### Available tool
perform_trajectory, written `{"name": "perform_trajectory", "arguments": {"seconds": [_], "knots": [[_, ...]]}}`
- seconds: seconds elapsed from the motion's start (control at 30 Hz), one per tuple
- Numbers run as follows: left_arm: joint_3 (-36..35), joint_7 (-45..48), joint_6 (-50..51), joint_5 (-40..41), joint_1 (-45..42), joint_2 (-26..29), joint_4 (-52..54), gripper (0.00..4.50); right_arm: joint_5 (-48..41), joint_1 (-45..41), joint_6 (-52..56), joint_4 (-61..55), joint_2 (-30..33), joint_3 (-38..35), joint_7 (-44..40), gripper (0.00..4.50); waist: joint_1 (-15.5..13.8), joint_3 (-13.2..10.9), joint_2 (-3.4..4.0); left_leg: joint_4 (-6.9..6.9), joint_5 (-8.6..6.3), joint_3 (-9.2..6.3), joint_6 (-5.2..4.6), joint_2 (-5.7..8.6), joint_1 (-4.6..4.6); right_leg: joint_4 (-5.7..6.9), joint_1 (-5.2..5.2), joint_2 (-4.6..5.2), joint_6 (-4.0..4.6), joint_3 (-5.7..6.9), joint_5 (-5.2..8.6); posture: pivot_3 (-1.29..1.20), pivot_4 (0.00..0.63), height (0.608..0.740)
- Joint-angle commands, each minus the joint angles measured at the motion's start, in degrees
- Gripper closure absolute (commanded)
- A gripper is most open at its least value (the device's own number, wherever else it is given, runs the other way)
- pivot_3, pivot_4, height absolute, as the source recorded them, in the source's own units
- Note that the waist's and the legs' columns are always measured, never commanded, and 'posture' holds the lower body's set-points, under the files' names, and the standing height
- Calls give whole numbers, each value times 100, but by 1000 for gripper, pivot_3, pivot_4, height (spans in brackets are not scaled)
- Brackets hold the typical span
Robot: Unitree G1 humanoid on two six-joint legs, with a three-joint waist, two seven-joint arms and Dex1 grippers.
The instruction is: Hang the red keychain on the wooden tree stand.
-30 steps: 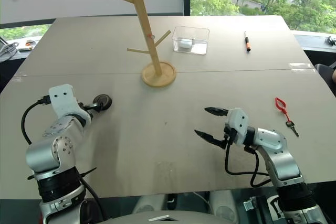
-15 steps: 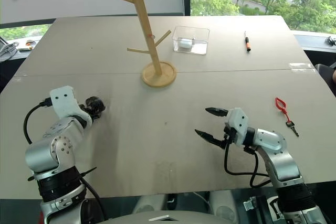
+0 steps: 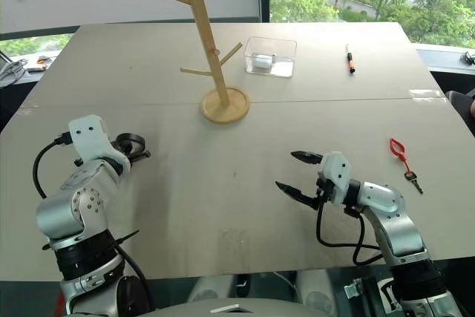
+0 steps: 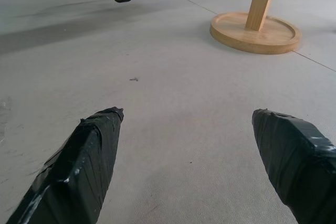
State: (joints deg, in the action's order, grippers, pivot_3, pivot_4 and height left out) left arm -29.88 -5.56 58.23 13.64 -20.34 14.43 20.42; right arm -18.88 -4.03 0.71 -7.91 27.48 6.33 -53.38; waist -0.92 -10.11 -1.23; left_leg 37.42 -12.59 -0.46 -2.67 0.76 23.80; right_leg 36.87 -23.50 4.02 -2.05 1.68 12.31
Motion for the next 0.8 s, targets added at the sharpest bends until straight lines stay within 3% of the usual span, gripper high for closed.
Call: {"name": "perform_trajectory", "arguments": {"seconds": [0.03,0.3,0.67,0.8], "knots": [[-461,-304,-770,-198,-328,304,-101,4470,-86,-78,-8,-184,-2,-108,30,256,1,0,0,0,0,0,0,0,0,0,0,0,0,0,0,0,150,740],[-1286,-951,-2267,-515,-677,1037,-1585,4470,-49,-122,-36,-115,-71,-83,59,256,6,1,-1,-7,0,6,0,1,-1,0,-7,-1,0,1,-1,0,150,740],[-2212,-1794,-3531,-416,-587,1296,-2985,4470,-22,-233,-23,-33,-96,-102,78,256,1,10,-26,-3,-1,3,2,3,1,0,-6,7,-2,2,-3,0,150,740],[-2213,-1855,-3693,-357,-553,1368,-3112,4470,-33,-248,-3,-37,-81,-118,71,256,3,11,-28,-4,-1,4,3,1,-1,0,-7,12,-2,2,-4,0,150,740]]}}
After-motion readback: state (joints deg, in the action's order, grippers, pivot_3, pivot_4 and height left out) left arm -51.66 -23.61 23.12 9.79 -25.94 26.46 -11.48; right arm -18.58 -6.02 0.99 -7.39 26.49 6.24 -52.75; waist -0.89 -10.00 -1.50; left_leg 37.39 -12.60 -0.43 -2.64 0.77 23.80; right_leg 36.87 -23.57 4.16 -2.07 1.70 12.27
